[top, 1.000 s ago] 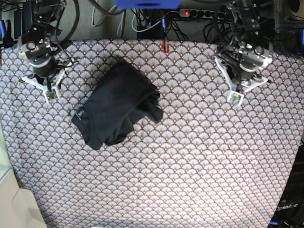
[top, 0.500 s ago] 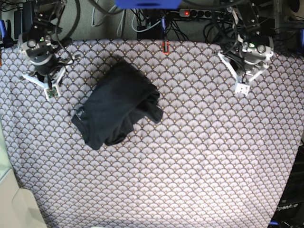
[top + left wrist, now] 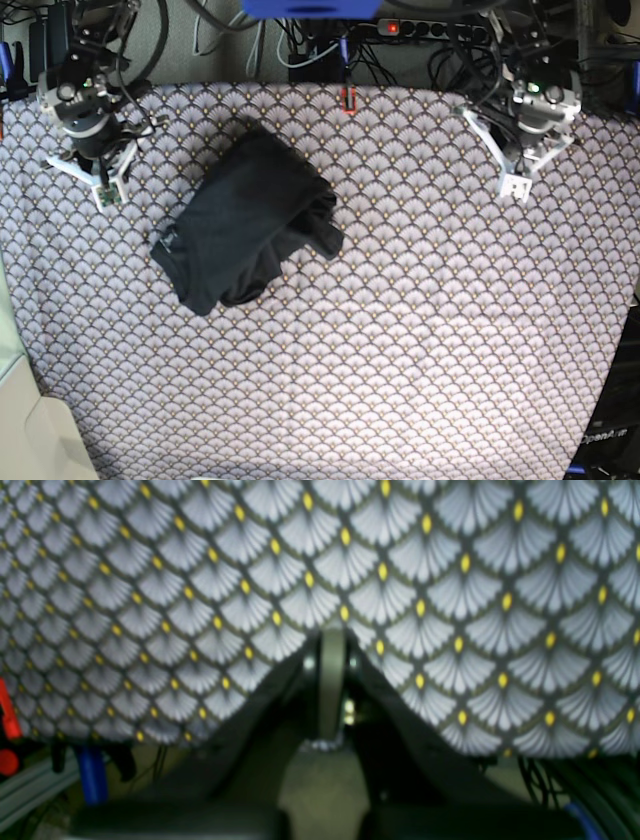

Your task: Fold the T-shirt properly

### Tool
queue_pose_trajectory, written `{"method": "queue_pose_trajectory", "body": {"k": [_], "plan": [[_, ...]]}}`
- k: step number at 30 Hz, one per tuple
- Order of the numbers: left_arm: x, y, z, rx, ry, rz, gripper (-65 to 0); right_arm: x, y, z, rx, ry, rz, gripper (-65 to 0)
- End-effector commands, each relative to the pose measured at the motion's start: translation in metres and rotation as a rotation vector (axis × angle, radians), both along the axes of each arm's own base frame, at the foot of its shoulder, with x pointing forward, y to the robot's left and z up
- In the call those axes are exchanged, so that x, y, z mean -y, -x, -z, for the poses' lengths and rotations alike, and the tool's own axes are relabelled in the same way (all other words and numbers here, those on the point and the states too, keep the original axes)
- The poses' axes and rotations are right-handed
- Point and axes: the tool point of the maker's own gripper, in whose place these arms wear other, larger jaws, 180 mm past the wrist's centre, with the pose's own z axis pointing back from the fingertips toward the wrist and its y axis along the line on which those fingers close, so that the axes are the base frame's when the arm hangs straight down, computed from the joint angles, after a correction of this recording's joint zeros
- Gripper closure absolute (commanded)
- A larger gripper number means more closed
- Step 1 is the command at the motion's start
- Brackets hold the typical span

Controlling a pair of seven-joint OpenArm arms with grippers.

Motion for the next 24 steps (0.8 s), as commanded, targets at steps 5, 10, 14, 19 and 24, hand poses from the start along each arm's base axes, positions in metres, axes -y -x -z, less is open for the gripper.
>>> {"method": "queue_pose_trajectory", "body": {"k": [5, 10, 14, 19, 24], "plan": [[-0.0004, -0.0052, -0.0077, 0.037, -0.003, 0.002, 0.0, -0.0004, -0.0084, -0.0110, 0.048, 0.002, -0.006, 0.0], [0.0041, -0.0057, -0.0097, 0.045, 0.004, -0.005, 0.0, -0.0005, -0.0095, -0.0114, 0.051, 0.001, -0.006, 0.0], [0.0070, -0.0077, -0.0126, 0.058, 0.012, -0.013, 0.0, -0.0010, -0.0097, -0.0113, 0.052, 0.000, -0.007, 0.0], [0.0073, -0.0083, -0.0129, 0.060, 0.013, -0.015, 0.0, -0.0006, -0.0103, -0.0118, 0.053, 0.002, -0.008, 0.0], [0.0072, -0.0095, -0.0136, 0.063, 0.013, -0.017, 0.0, -0.0002, -0.0103, -0.0120, 0.053, 0.003, -0.008, 0.0]]}}
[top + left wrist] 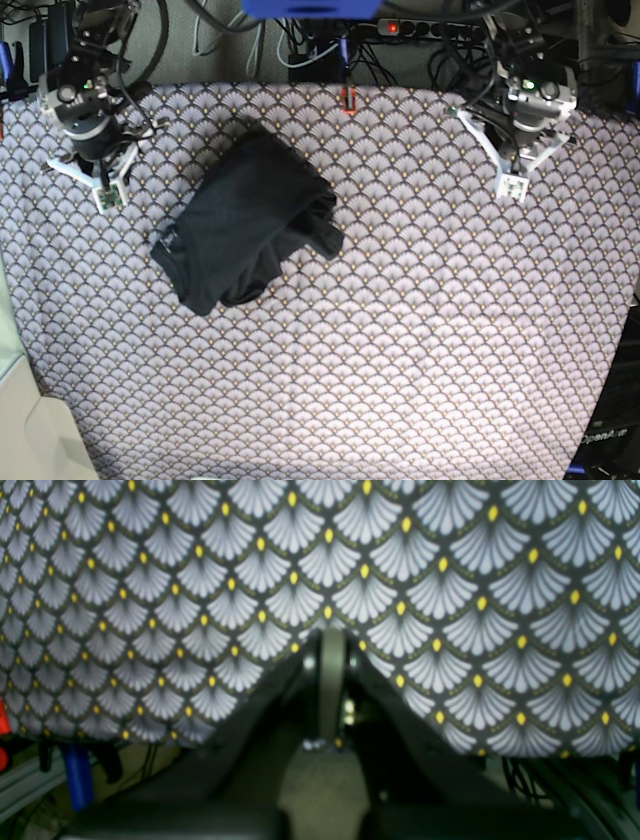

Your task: Fold the T-shirt properly

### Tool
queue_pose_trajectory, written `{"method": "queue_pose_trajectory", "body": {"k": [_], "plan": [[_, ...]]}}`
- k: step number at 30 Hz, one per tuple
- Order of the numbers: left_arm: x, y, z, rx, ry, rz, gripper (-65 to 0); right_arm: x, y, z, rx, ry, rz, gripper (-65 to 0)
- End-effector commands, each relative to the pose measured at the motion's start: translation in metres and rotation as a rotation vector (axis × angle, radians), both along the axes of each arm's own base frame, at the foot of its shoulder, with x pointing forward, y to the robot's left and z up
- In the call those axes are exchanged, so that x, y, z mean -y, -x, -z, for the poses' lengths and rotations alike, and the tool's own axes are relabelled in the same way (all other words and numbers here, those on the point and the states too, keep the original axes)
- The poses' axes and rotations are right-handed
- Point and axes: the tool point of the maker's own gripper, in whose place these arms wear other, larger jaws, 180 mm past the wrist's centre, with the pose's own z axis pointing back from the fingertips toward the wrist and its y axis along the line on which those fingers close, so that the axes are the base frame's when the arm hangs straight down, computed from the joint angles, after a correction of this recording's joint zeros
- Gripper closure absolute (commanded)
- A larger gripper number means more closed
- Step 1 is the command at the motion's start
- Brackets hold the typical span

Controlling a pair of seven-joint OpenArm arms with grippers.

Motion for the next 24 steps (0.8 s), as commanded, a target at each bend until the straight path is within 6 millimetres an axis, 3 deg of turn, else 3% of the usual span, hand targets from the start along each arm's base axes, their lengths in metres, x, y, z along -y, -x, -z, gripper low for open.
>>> {"method": "queue_pose_trajectory", "body": {"k": [1, 12, 21, 24], "plan": [[-0.002, -0.008, -0.010, 0.040, -0.009, -0.003, 0.0, 0.000, -0.008, -0.011, 0.046, 0.003, -0.008, 0.0], [-0.004, -0.038, -0.027, 0.112, -0.018, 0.008, 0.0, -0.019, -0.014, -0.010, 0.049, -0.012, -0.060, 0.0], [-0.039, -0.082, -0.071, 0.234, -0.128, 0.035, 0.0, -0.023, -0.022, -0.011, 0.055, -0.026, -0.051, 0.0], [-0.044, -0.092, -0.068, 0.228, -0.128, 0.038, 0.0, -0.025, -0.022, -0.010, 0.057, -0.038, -0.044, 0.0]]}}
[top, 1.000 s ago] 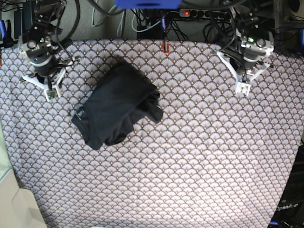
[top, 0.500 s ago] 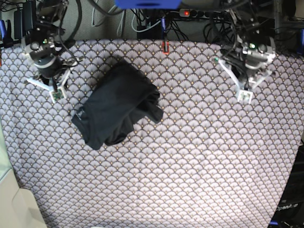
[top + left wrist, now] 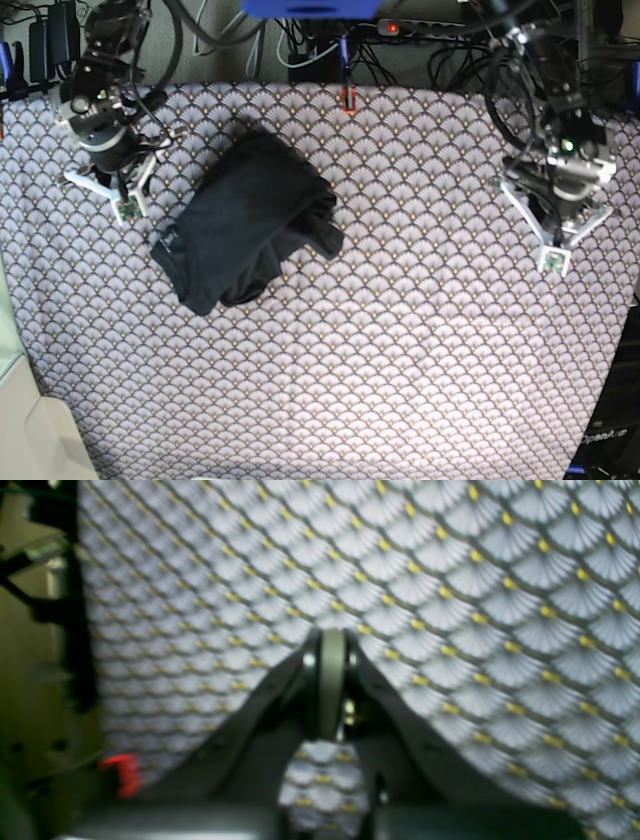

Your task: Fold the T-shirt properly

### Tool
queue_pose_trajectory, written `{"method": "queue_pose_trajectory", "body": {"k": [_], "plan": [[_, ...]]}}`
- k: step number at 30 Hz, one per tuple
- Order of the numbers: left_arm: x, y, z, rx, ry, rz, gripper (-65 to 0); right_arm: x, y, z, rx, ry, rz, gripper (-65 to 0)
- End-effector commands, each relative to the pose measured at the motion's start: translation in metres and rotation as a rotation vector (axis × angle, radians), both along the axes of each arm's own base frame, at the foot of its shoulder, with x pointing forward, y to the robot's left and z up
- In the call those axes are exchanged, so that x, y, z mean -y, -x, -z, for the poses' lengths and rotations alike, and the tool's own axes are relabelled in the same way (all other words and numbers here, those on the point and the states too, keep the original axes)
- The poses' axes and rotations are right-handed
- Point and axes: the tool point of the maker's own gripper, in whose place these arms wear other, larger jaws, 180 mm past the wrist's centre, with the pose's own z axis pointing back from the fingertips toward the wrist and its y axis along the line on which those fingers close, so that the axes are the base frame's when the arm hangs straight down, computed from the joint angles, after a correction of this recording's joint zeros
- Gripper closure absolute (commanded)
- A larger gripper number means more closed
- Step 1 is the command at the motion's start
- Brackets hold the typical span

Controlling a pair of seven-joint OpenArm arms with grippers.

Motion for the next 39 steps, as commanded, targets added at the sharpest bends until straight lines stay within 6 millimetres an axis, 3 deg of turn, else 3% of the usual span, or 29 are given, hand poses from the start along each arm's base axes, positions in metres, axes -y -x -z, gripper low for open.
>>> {"method": "queue_pose_trajectory", "body": {"k": [1, 4, 8, 10, 14, 19, 39], "plan": [[-0.002, -0.011, -0.008, 0.034, -0.004, 0.011, 0.0, -0.001, -0.006, -0.009, 0.039, -0.006, 0.005, 0.0], [-0.010, -0.021, 0.002, 0.004, 0.001, 0.010, 0.0, -0.005, -0.004, -0.006, 0.032, -0.023, 0.011, 0.0], [-0.017, -0.041, 0.000, 0.002, 0.000, 0.017, 0.0, 0.001, 0.004, 0.001, -0.041, -0.005, 0.049, 0.0], [-0.008, -0.049, -0.002, -0.012, -0.030, 0.104, 0.0, 0.003, 0.004, 0.000, -0.060, 0.003, 0.069, 0.0], [0.034, -0.062, -0.007, 0.051, -0.053, 0.321, 0.0, -0.004, 0.006, 0.000, -0.064, -0.023, 0.088, 0.0], [0.066, -0.057, -0.002, 0.153, 0.011, 0.435, 0.0, -0.007, 0.007, -0.002, -0.059, -0.030, 0.089, 0.0], [0.079, -0.036, 0.013, 0.180, 0.080, 0.462, 0.0, -0.007, 0.008, -0.001, -0.066, -0.025, 0.088, 0.0]]}}
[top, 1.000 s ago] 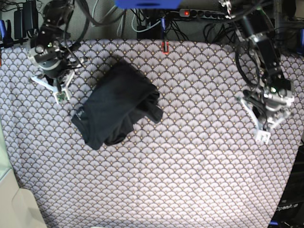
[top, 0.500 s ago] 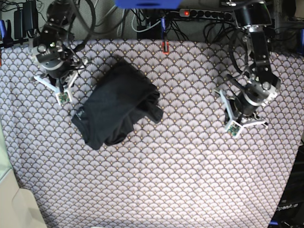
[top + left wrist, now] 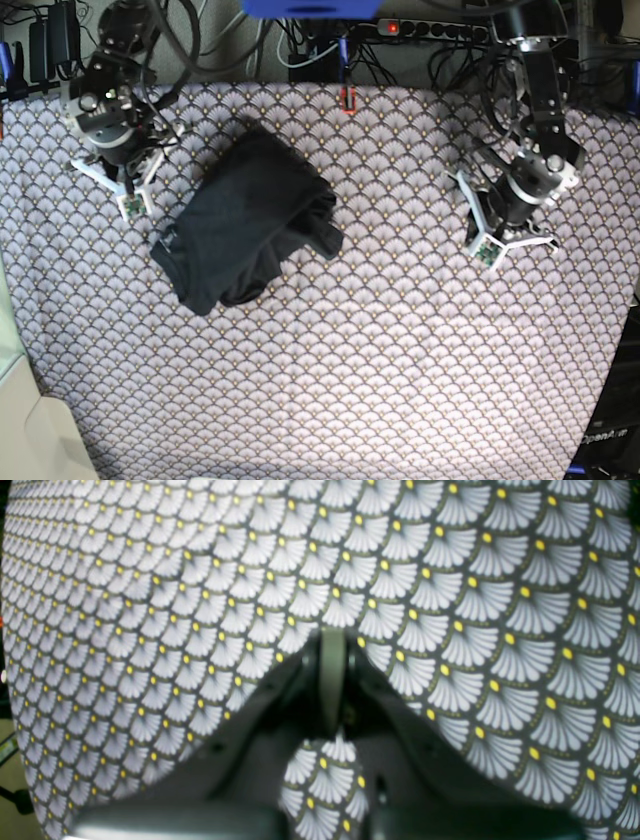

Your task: Fold the T-shirt properly

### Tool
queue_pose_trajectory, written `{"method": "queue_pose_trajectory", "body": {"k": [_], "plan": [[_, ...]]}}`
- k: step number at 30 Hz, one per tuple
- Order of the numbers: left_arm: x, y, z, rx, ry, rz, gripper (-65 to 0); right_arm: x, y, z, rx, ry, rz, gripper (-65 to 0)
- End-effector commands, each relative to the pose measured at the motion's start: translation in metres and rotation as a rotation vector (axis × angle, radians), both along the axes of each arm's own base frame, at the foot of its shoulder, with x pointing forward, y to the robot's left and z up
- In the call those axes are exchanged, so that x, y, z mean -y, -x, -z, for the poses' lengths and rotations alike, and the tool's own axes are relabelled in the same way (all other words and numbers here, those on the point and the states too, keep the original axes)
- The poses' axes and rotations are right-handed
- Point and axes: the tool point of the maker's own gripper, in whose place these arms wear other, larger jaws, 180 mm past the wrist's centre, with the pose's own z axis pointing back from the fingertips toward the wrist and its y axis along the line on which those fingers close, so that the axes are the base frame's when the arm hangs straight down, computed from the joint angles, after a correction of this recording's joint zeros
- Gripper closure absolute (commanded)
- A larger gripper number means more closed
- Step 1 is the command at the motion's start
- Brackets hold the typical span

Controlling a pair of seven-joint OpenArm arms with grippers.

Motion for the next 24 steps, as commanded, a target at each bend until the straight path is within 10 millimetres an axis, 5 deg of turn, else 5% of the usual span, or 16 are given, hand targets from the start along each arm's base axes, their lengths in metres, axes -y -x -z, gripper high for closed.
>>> {"method": "queue_pose_trajectory", "body": {"k": [1, 14, 24], "plan": [[0.001, -0.008, -0.014, 0.051, 0.012, 0.003, 0.0, 0.001, -0.005, -0.009, 0.036, 0.005, 0.001, 0.0], [-0.011, -0.007, -0.015, 0.061, 0.040, -0.067, 0.0, 0.000, 0.002, -0.005, 0.020, 0.004, -0.001, 0.0], [-0.013, 0.000, 0.021, -0.038, 0.075, -0.085, 0.0, -0.002, 0.001, -0.004, 0.021, -0.001, -0.005, 0.0]]}}
